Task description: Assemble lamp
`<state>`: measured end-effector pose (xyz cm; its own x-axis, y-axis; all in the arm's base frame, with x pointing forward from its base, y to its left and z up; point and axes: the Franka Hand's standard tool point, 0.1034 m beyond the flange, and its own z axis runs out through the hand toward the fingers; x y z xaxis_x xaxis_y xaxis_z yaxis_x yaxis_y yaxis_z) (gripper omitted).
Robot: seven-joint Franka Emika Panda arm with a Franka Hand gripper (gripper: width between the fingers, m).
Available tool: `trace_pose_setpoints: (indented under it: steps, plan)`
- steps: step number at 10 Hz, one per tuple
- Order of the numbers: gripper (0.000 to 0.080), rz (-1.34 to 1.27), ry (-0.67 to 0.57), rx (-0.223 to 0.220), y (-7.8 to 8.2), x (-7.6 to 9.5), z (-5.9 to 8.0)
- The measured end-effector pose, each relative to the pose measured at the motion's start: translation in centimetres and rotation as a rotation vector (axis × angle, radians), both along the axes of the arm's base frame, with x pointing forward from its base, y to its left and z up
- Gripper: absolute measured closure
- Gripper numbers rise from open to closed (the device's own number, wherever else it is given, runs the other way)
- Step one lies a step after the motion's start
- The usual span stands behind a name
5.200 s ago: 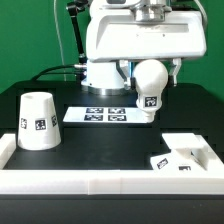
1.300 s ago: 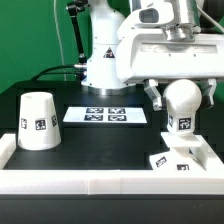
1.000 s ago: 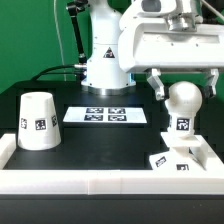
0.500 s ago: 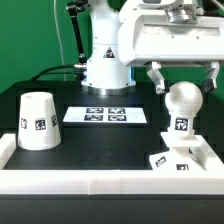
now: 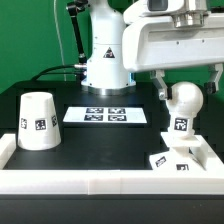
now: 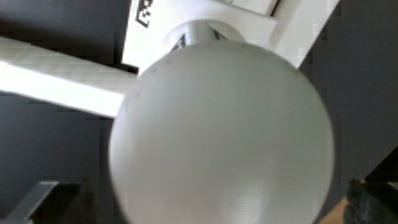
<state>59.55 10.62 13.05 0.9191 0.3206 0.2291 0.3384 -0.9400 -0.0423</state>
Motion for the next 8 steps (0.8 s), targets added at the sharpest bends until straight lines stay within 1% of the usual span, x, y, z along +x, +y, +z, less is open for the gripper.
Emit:
trace_pose_setpoints:
  steps: [1,2,3,5,8]
  plan:
    - [0.0100,0.011,0.044,-0.004,0.06,-0.09,-0.06]
    - [0.0100,0.017,0.132,-0.015,0.16,-0.55,-0.15]
    - [0.0100,0.021,0.163,-0.017,0.20,-0.38,-0.25]
    - [0.0100,0.028,0.163,-0.019,-0.24,-0.20,-0.58]
    - [0.0100,0.035,0.160,-0.021,-0.48,-0.14,-0.69]
